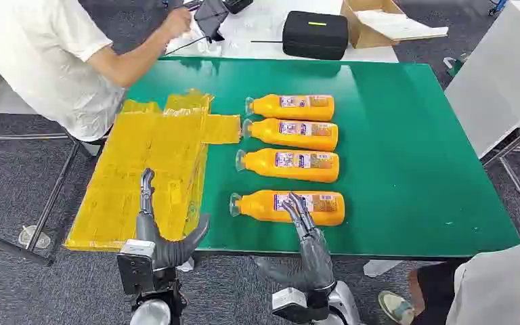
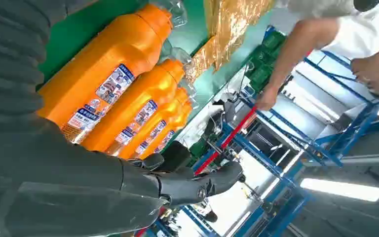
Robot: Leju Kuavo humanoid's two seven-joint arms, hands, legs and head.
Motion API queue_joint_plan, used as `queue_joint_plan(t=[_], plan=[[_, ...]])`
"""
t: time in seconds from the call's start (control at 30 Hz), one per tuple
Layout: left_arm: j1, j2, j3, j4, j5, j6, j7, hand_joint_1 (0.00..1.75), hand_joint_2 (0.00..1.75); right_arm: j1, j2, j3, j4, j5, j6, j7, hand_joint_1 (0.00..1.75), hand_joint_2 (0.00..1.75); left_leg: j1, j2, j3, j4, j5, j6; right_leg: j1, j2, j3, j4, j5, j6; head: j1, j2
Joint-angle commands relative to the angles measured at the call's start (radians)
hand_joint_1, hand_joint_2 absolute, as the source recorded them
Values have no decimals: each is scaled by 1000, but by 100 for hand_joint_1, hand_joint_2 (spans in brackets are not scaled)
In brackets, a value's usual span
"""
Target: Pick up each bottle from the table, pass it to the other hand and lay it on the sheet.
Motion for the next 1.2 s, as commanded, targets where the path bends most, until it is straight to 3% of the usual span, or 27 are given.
queue_joint_plan(t=[0.03, 0.13, 0.33, 0.53, 0.6, 0.7, 0.8, 1.03, 1.2], plan=[[-18, 25, -12, 6, -24, 16, 2, 0, 175, -24, -13, -16, 38, 18, -18, 17, 0, 175, 0, 0, 3, -1, -1, 0, 0, 1, 3, -1, -1, -1, 0, 0], [-13, 23, -13, 7, -26, 18, 2, 0, 175, -24, -16, -22, 38, 24, -22, 24, 0, 175, 1, 1, 6, 0, -3, 0, 1, 1, 6, -1, -2, -2, 0, 0], [-14, 25, -19, 35, -35, 19, 2, 0, 175, -59, -56, -79, 116, 178, -49, 181, 0, 175, 1, 1, 7, 0, -3, 0, 1, 1, 8, -1, -2, -2, 0, 0], [-6, 30, -32, 58, -33, -5, 2, 0, 175, -66, -87, -103, 149, 244, -18, 219, 0, 175, 0, 0, 6, -1, -1, 0, 1, 0, 7, -2, -1, -2, 0, 0], [-5, 32, -32, 74, -31, -29, 2, 0, 175, -75, -106, -101, 173, 366, 0, 319, 0, 175, 1, 1, 10, -1, -4, 0, 1, 2, 11, -2, -3, -2, 0, 0], [-10, 30, -32, 77, -32, -50, 2, 0, 175, -119, -126, -109, 229, 434, 30, 378, 0, 175, 0, 1, 5, -1, -1, 0, 0, 1, 5, -2, -1, -1, 0, 0], [-15, 26, -30, 81, -46, -60, 2, 0, 175, -179, -132, -129, 300, 474, 33, 412, 0, 175, 1, 3, 11, 0, -4, 0, 1, 3, 11, -2, -2, -2, 0, 0], [-14, 20, -26, 84, -61, -68, 2, 0, 175, -230, -135, -138, 363, 533, 31, 457, 0, 175, 0, 1, 4, -1, 0, 1, 0, 1, 4, -1, 0, -1, 0, 0], [-14, 17, -28, 86, -62, -78, 2, 0, 175, -271, -140, -140, 428, 536, 71, 467, 0, 175, 0, 1, 6, 0, -1, 1, 1, 1, 6, -1, -1, -1, 0, 0]])
